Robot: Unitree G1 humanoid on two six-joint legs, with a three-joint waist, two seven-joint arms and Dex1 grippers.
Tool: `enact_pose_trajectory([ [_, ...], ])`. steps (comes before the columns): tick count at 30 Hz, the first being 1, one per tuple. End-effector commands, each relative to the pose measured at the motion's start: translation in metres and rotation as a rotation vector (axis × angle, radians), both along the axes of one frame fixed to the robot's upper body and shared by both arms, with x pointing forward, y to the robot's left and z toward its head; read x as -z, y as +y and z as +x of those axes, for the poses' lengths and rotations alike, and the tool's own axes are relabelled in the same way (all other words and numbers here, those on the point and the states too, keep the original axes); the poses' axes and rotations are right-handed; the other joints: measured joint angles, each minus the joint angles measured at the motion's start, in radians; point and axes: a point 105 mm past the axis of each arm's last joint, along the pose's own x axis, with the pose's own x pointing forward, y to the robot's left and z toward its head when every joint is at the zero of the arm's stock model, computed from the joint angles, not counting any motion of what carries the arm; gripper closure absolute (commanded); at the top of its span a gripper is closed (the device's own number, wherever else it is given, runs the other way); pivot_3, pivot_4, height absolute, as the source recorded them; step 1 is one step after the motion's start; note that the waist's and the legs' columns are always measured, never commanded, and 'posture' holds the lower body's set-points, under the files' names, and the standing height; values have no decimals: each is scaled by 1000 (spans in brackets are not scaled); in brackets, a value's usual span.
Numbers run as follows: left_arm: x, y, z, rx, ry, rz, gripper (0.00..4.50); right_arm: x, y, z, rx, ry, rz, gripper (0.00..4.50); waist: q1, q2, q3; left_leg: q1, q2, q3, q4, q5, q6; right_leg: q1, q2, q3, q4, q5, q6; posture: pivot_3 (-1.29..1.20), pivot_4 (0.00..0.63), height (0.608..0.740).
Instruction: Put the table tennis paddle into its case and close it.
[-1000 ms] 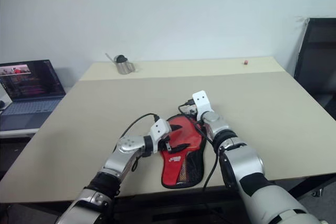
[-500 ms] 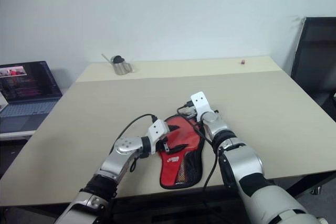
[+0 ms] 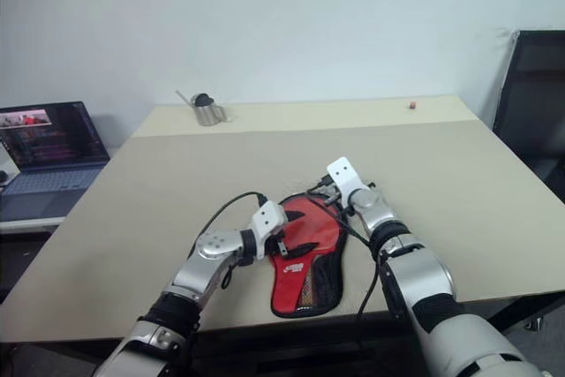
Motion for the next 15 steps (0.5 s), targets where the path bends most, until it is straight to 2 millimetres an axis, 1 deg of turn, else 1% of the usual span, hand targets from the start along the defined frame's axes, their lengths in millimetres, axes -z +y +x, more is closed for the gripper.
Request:
enact_pose_trajectory([
  [1,43,6,-11,-7,133,93,116,-8,-13,1,-34,-25,-19,4473,5,0,0,0,0,0,0,0,0,0,0,0,0,0,0,0,150,740],
  [9,45,2,-10,7,138,90,116,-11,-26,-5,-76,-36,-23,4473,22,0,0,0,0,0,0,0,0,0,0,0,-1,0,0,0,150,740],
  [15,46,0,-10,17,142,90,116,-12,-46,-16,-65,-17,-31,4473,33,0,0,-1,0,0,0,0,0,0,-1,-1,-2,-1,3,0,150,740],
])
